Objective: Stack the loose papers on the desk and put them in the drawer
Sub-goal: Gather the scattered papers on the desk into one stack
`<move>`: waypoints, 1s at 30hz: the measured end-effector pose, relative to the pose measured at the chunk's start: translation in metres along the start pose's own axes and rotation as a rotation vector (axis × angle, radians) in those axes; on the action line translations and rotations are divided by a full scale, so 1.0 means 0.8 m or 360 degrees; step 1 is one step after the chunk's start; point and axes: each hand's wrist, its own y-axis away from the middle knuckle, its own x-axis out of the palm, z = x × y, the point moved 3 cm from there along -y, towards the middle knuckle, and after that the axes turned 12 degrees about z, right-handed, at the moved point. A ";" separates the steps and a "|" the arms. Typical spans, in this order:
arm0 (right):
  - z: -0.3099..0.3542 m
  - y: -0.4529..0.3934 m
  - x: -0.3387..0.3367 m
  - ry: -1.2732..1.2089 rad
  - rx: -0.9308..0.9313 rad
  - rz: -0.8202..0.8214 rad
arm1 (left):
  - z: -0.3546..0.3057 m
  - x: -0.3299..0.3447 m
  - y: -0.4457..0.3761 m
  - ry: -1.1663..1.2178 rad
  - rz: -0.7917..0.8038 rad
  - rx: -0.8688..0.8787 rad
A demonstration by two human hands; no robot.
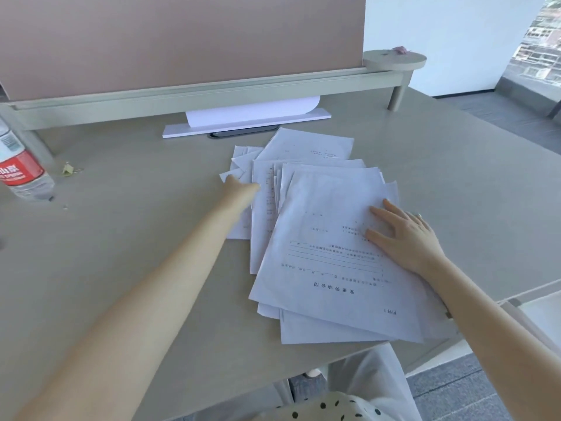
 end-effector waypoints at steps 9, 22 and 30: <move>0.002 0.000 0.002 0.0001 -0.0030 -0.0001 | -0.011 0.058 0.033 -0.0316 0.0597 0.0115; 0.029 -0.097 -0.072 -0.1515 -0.0093 -0.0182 | -0.105 0.000 -0.061 0.0091 0.0343 0.0341; 0.007 -0.171 -0.061 -0.0604 0.0313 0.0072 | -0.051 -0.030 -0.117 -0.1284 -0.0087 -0.0026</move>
